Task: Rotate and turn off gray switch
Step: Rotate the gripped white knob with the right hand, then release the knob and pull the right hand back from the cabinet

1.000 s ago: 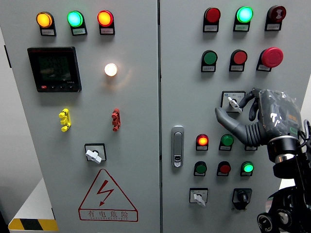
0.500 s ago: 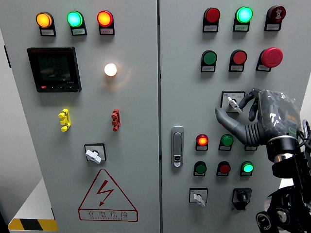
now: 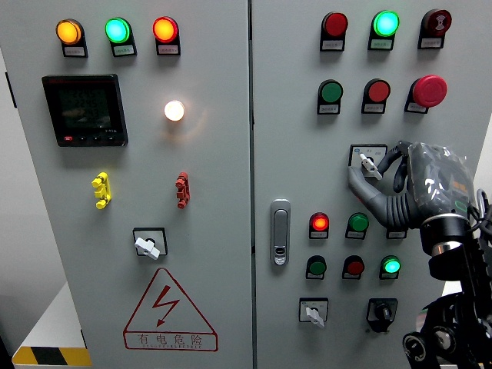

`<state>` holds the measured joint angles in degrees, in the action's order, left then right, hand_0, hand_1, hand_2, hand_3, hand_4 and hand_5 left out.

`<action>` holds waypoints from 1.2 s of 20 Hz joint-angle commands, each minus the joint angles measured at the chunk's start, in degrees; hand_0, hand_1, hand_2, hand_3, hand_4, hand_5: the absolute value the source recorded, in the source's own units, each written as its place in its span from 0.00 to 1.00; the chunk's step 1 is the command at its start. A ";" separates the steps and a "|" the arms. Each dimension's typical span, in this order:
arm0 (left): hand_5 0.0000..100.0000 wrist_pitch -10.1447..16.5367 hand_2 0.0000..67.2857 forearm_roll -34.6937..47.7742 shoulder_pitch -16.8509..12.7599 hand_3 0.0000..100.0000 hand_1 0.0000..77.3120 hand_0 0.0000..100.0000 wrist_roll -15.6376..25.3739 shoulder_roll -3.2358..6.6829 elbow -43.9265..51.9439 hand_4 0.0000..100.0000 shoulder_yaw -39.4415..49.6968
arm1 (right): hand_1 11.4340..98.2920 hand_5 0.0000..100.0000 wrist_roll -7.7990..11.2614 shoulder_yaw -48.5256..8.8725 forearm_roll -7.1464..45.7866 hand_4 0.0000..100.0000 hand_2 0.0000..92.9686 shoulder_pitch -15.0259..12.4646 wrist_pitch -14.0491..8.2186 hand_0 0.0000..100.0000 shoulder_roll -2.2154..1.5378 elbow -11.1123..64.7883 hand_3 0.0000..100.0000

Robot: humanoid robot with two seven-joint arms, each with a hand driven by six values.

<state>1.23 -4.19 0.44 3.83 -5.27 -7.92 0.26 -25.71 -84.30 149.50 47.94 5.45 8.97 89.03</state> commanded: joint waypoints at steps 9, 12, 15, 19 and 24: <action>0.12 0.00 0.19 -0.03 0.00 0.18 0.00 0.00 -0.05 0.00 0.01 0.09 0.00 | 0.26 1.00 -0.13 0.45 0.00 0.93 0.72 0.22 0.00 0.60 0.00 -0.35 0.94; 0.12 0.00 0.19 -0.03 0.00 0.18 0.00 0.00 0.04 0.00 0.01 0.09 0.00 | 0.26 1.00 -0.21 0.54 0.00 0.93 0.74 0.22 -0.09 0.65 0.00 -0.35 0.95; 0.12 0.00 0.19 -0.03 0.00 0.18 0.00 0.00 0.04 0.00 0.01 0.09 0.00 | 0.25 1.00 -0.21 0.54 0.00 0.93 0.75 0.22 -0.09 0.68 0.00 -0.35 0.95; 0.12 0.00 0.19 -0.03 0.00 0.18 0.00 0.00 -0.05 0.00 0.01 0.09 0.00 | 0.25 1.00 -0.21 0.54 0.00 0.93 0.76 0.22 -0.27 0.71 0.00 -0.26 0.95; 0.12 0.00 0.19 0.06 0.00 0.18 0.00 0.00 -0.05 0.00 0.01 0.09 0.00 | 0.18 1.00 0.05 0.62 0.35 0.93 0.73 -0.22 -1.59 0.78 0.09 0.35 0.95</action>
<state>1.23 -4.19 0.44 3.81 -5.29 -7.90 0.26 -25.76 -83.76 149.69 47.97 4.11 8.98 89.07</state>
